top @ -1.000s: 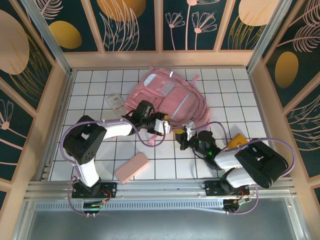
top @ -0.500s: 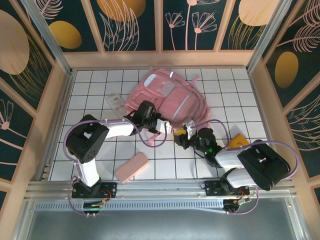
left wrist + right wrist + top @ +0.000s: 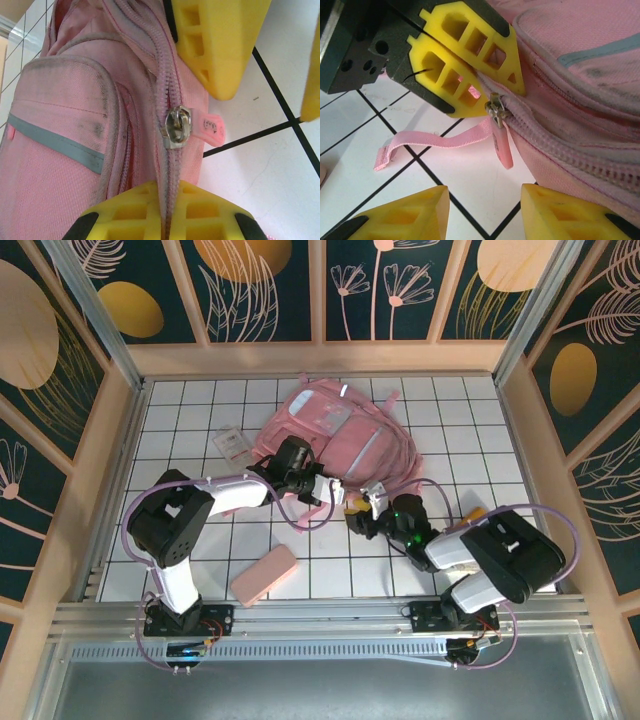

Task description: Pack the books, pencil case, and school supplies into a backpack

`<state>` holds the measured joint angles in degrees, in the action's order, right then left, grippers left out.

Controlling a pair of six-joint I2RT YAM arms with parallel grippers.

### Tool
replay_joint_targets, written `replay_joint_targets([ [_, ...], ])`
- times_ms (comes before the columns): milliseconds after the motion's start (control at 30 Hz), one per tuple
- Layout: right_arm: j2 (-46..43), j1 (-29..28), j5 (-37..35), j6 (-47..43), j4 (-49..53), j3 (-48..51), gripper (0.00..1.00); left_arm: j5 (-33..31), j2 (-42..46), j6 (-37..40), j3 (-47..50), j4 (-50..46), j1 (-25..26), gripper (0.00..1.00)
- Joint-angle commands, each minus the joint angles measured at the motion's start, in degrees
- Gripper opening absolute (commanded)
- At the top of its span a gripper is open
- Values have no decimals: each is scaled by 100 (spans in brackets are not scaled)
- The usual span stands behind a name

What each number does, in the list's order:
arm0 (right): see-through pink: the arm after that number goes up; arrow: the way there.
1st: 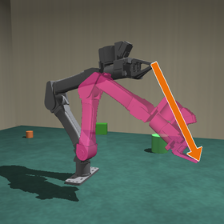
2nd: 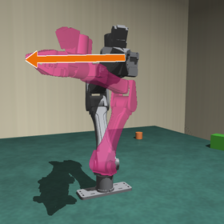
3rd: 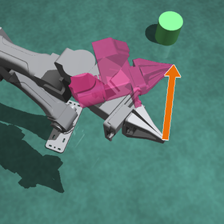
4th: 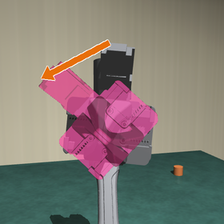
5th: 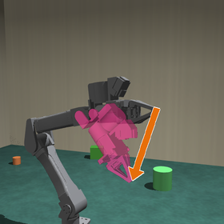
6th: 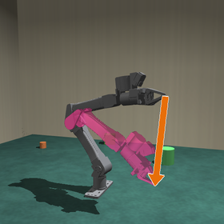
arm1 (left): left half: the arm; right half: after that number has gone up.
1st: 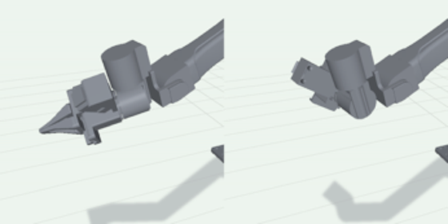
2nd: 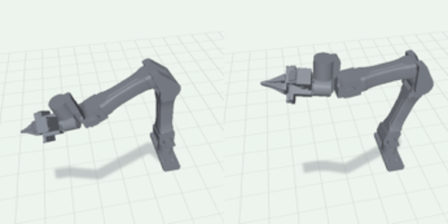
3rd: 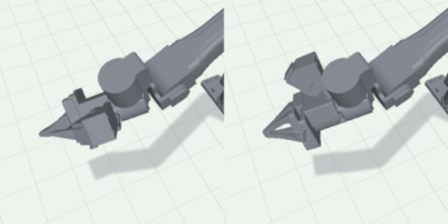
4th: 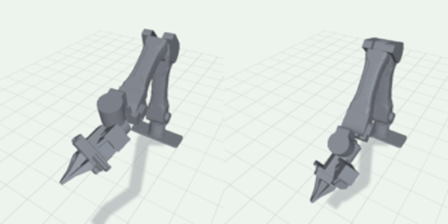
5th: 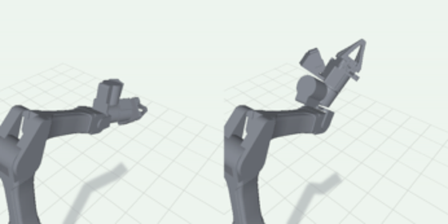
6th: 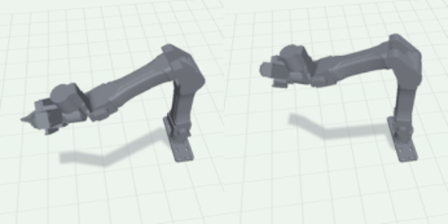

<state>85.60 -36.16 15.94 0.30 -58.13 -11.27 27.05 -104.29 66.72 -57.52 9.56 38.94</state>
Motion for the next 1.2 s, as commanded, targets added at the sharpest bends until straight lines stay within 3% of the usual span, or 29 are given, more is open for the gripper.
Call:
replay_joint_targets([
  [0,310,-23,-179,-128,-1035,-150,41,687,265,-45,-129,46,35,0],
  [267,1009,-29,90,103,-2648,-109,26,687,339,-135,4,103,30,0],
  [500,1631,-122,-34,252,-3853,-68,35,687,389,-297,122,256,34,0],
  [700,1712,-155,-516,186,-3892,-59,36,688,426,-324,145,285,33,0],
  [800,1746,-187,-1018,181,-3932,-41,33,719,428,-352,149,298,34,0],
  [1100,1975,-1025,-3783,-71,-3937,-330,35,793,445,-422,147,334,33,0],
  [1167,2037,-1150,-4135,-98,-3962,-391,28,790,441,-423,144,335,34,0],
])
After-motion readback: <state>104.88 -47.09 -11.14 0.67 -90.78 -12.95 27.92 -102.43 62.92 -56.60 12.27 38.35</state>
